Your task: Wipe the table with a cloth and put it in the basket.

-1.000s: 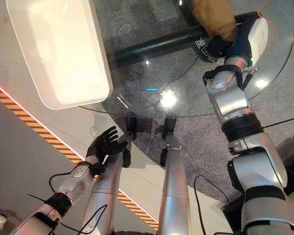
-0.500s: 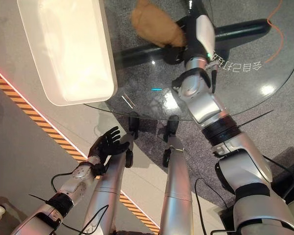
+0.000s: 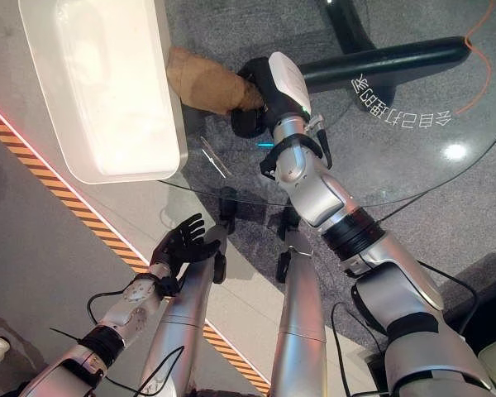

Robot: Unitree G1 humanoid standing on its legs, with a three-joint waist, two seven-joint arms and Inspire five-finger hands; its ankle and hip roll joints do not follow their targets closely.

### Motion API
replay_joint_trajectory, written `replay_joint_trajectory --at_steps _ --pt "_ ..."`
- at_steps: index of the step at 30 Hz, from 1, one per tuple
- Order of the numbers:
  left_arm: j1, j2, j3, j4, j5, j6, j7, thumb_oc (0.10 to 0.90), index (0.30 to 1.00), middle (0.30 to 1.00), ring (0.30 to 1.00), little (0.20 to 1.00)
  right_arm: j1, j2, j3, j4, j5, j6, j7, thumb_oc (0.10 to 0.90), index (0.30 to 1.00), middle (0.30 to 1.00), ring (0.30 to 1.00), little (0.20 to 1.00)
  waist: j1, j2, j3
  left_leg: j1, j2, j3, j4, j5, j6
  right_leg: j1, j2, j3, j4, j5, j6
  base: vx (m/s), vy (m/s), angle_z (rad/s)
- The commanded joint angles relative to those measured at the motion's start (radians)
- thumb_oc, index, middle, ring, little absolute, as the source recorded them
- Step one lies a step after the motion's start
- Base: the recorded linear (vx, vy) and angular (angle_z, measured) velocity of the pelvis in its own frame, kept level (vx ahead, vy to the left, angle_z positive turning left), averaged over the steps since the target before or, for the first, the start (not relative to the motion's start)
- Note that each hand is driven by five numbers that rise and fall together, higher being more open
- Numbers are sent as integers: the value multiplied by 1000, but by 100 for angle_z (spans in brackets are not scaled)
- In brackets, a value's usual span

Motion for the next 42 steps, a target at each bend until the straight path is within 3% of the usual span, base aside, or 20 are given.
replay_joint_trajectory --at_steps 1,4,5,9,16,18,19,23,24,27,42 --pt "135 -26 -26 -26 26 0 -1 800 900 900 900 900 59 14 51 -114 -4 -25 50 100 300 300 300 200 -3 35 -19 -12 -58 30 86 -121 36 -14 32 -8 -63 44 56 3 -25 6" --pt "128 -20 -27 -33 22 12 7 800 900 900 900 900 70 -2 52 -135 -14 4 43 100 300 300 300 200 -7 30 -19 -10 -54 35 88 -121 37 -12 30 -10 -60 45 57 15 -15 2" --pt "147 -18 -36 -35 19 15 7 800 900 900 900 900 98 -5 50 -134 -11 20 19 100 300 300 300 200 -7 31 -19 29 -51 31 95 -153 32 22 32 -5 -46 14 64 46 -18 1" --pt "143 -17 -35 -21 18 8 3 800 900 900 900 900 97 -20 31 -86 -15 42 -58 100 300 300 300 200 -8 30 -19 29 -49 31 97 -154 33 23 32 -4 -44 14 64 11 -5 0" --pt "145 0 -46 -6 11 -1 7 800 900 900 900 900 7 -108 -21 70 24 89 -196 100 300 300 300 200 -7 29 -19 36 -40 27 94 -160 35 28 34 -8 -42 18 65 -3 -36 0" --pt "149 6 -47 -6 10 -2 4 800 900 900 900 900 -14 -130 -33 104 33 85 -206 100 300 300 300 200 -6 28 -19 37 -38 25 96 -163 34 30 36 -8 -41 18 65 -23 -42 -1" --pt "131 13 -38 -8 9 -1 4 800 900 900 900 900 -59 -153 -41 131 52 88 -220 100 300 300 300 200 -8 24 -19 2 -38 28 89 -134 39 -2 35 -13 -53 49 58 -47 -48 0" --pt "160 27 -47 -11 7 -6 -3 800 900 900 900 900 -87 -196 -49 211 107 73 -264 100 300 300 300 200 -4 23 -19 40 -36 20 96 -168 33 35 43 -8 -44 20 64 12 -40 -3" --pt "143 34 -39 -15 6 -6 -4 800 900 900 900 900 -119 -216 -56 227 121 69 -270 100 300 300 300 200 -7 19 -19 4 -37 23 89 -138 37 4 42 -13 -58 51 56 -50 -51 -2" --pt "151 55 -44 -28 -9 -12 -6 800 900 900 900 900 -136 -265 -74 269 176 54 -306 100 300 300 300 200 -12 18 -19 3 -36 20 87 -140 38 3 47 -13 -62 51 54 -20 -40 -4" --pt "189 82 -34 -64 -25 -29 -7 800 900 900 900 900 -6 -388 -225 304 362 13 -477 100 300 300 300 200 -49 19 -19 -2 -32 34 80 -147 38 -4 65 14 -87 50 46 -5 -13 -6"
